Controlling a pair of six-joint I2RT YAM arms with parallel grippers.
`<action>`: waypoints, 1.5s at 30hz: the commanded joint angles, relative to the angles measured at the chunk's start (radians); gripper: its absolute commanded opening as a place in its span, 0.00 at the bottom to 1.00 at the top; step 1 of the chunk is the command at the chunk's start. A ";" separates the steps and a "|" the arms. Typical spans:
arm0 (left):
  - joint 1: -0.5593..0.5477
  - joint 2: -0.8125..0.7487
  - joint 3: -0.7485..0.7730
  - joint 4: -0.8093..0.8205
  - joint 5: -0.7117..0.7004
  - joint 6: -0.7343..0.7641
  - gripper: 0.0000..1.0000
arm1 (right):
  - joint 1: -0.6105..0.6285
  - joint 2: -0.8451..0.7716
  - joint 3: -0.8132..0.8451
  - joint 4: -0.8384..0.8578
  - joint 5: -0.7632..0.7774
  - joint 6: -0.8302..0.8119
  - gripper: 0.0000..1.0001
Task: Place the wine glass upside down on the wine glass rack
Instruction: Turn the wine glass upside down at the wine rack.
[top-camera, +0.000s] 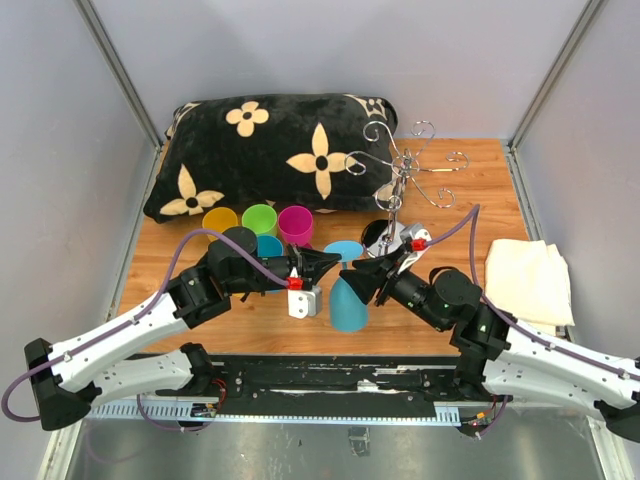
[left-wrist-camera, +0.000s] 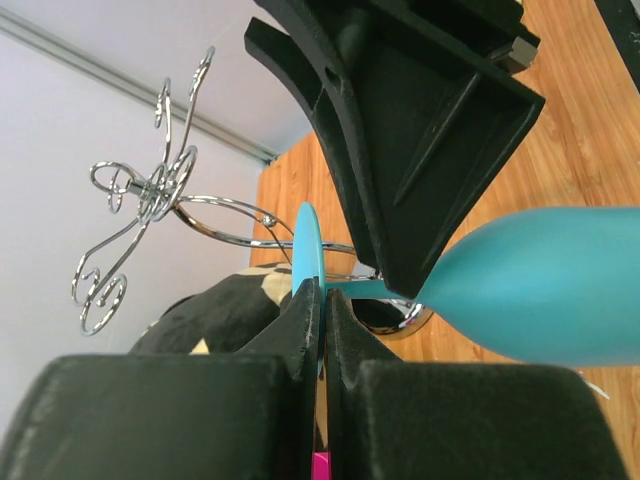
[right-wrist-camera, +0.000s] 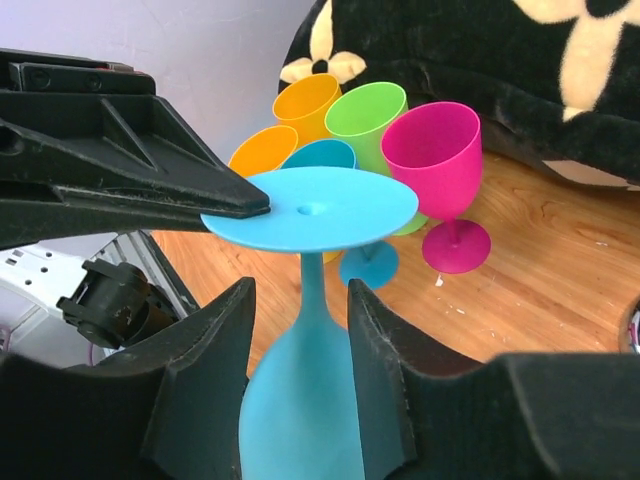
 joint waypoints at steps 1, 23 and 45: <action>-0.003 -0.013 -0.018 0.071 0.023 -0.011 0.01 | -0.013 0.040 0.002 0.075 -0.025 0.006 0.42; -0.003 -0.025 -0.063 0.131 -0.032 -0.028 0.00 | -0.013 0.050 -0.044 0.054 0.014 0.021 0.01; -0.003 -0.026 -0.002 0.408 -0.434 -0.556 0.74 | -0.013 -0.354 -0.073 -0.535 0.231 -0.156 0.01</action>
